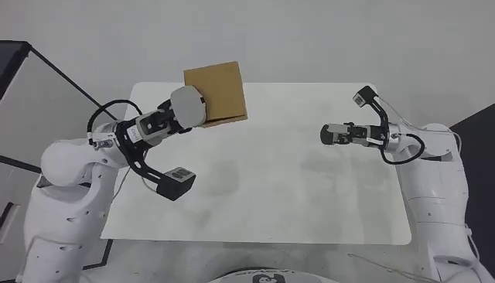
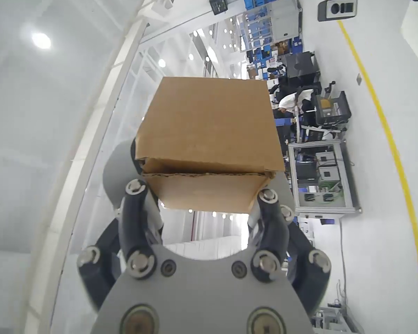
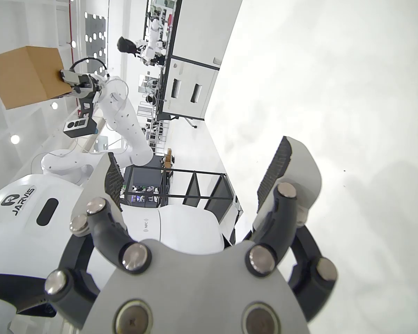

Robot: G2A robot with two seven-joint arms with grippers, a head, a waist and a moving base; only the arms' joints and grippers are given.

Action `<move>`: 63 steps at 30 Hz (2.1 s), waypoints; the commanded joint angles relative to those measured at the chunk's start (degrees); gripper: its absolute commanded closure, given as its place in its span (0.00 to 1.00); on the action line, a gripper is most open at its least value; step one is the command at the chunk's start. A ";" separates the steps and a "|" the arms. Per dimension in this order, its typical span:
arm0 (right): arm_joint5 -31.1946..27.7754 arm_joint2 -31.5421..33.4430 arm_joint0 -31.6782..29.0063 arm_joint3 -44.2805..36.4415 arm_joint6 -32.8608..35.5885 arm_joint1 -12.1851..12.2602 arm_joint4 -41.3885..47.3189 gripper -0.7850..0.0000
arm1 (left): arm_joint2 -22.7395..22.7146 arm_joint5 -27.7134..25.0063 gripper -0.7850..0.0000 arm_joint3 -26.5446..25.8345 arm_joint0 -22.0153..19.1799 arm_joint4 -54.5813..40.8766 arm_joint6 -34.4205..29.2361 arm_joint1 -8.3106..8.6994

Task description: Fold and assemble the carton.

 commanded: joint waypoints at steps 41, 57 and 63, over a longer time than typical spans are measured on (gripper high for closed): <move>0.00 0.00 0.00 0.00 0.00 0.00 0.00 0.00 | -1.95 34.90 1.00 -7.86 -0.88 20.97 -0.79 0.96; 0.00 0.00 0.00 0.00 0.00 0.00 0.00 0.00 | -2.41 37.48 1.00 -7.51 -0.80 19.71 -0.99 1.36; 0.00 0.00 0.00 0.00 0.00 0.00 0.00 0.00 | -2.25 33.58 1.00 -7.52 -0.52 21.94 -1.65 1.48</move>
